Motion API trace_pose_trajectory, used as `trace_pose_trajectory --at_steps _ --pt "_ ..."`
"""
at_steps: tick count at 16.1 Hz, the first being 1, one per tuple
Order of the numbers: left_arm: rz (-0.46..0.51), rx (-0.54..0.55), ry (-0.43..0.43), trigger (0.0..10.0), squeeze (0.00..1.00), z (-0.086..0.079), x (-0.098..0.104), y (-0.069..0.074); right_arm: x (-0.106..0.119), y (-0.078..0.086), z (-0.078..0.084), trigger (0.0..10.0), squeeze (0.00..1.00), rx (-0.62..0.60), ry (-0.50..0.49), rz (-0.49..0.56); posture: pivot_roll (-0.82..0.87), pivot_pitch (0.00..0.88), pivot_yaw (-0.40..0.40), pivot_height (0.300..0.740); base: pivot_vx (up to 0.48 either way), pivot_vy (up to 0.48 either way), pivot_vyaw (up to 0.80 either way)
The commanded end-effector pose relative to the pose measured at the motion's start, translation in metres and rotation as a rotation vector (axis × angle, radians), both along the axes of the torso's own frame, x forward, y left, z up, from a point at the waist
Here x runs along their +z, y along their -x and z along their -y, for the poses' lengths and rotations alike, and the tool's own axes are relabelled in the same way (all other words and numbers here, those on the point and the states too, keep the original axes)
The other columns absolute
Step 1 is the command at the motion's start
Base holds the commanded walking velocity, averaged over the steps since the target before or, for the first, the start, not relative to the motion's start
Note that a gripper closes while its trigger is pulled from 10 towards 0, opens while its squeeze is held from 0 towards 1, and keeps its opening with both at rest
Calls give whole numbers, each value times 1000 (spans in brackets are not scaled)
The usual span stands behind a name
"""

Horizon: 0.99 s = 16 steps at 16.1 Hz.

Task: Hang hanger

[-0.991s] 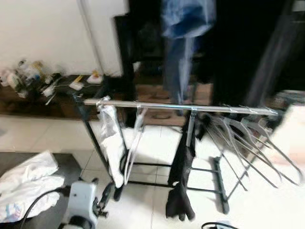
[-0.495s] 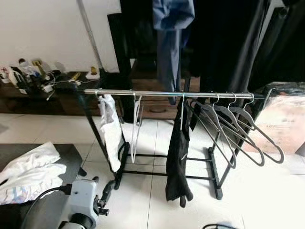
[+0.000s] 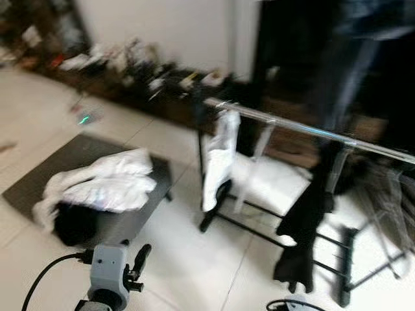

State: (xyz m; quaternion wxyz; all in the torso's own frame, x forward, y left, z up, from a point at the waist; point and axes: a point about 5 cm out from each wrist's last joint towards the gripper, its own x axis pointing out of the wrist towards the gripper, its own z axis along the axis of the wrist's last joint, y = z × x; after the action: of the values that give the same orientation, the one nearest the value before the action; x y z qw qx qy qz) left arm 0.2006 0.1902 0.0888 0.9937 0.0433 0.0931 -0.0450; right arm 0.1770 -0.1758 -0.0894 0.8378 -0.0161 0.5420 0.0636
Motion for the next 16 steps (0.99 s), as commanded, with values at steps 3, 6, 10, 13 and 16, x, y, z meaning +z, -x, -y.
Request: trace_pose_trajectory --at_steps 3,6,10,13,16 --pt "-7 2 -7 10000 0 1 -1 -1 -3 7 3 10000 0 15 11 -25 14 102 -8 740 0 0 800" --pt "-2 9 -8 10000 0 1 -1 -1 -3 7 3 10000 0 21 10 -26 14 102 -8 740 0 0 800" --pt "2 18 -11 10000 0 0 0 -2 -2 7 3 10000 0 27 8 -28 14 104 -8 740 0 0 800" --pt "16 43 -25 10000 0 -4 1 -3 -2 6 3 10000 0 31 5 -28 15 107 -8 740 0 0 800" --pt "25 65 -34 10000 0 -7 2 -4 -2 6 2 10000 0 33 3 -28 16 115 -9 740 0 0 800"
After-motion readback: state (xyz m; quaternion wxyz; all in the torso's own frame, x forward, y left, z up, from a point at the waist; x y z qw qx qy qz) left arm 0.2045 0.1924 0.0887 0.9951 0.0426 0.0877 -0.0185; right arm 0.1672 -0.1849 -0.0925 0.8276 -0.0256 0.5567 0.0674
